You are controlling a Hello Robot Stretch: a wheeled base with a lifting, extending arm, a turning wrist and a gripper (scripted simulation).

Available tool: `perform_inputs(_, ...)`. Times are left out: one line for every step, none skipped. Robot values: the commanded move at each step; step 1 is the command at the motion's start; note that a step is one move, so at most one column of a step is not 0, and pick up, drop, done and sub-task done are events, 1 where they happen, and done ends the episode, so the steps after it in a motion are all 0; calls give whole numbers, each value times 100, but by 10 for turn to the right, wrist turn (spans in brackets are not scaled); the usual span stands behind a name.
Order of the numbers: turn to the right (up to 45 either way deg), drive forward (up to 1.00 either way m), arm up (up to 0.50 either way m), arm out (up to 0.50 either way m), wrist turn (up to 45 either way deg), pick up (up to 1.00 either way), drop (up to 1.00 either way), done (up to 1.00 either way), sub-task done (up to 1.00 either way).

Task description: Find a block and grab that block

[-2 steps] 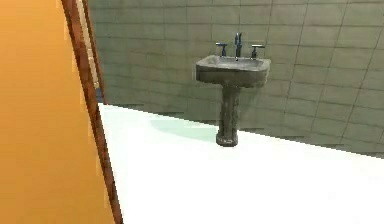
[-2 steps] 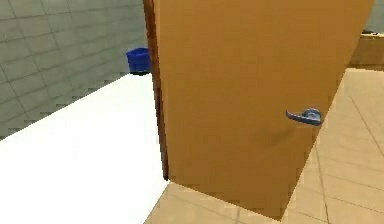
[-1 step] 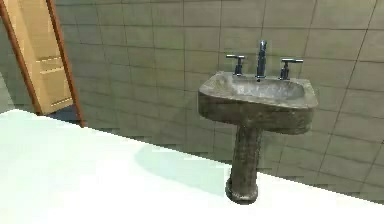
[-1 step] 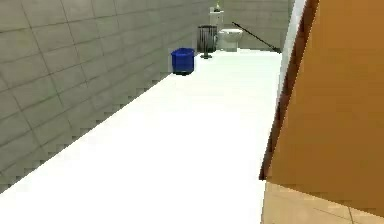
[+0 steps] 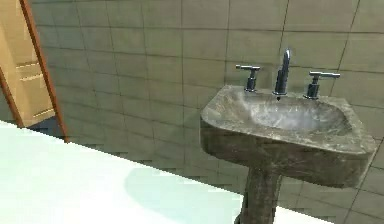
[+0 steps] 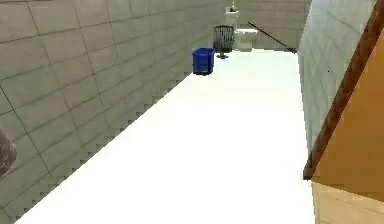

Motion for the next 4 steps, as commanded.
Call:
perform_inputs(-450, 0, 0, 0, 0, 0, 0, 0, 0)
perform_inputs(0, 55, 0, 0, 0, 0, 0, 0, 0)
perform_inputs(-30, 0, 0, 0, 0, 0, 0, 0, 0)
perform_inputs(0, 100, 0, 0, 0, 0, 0, 0, 0)
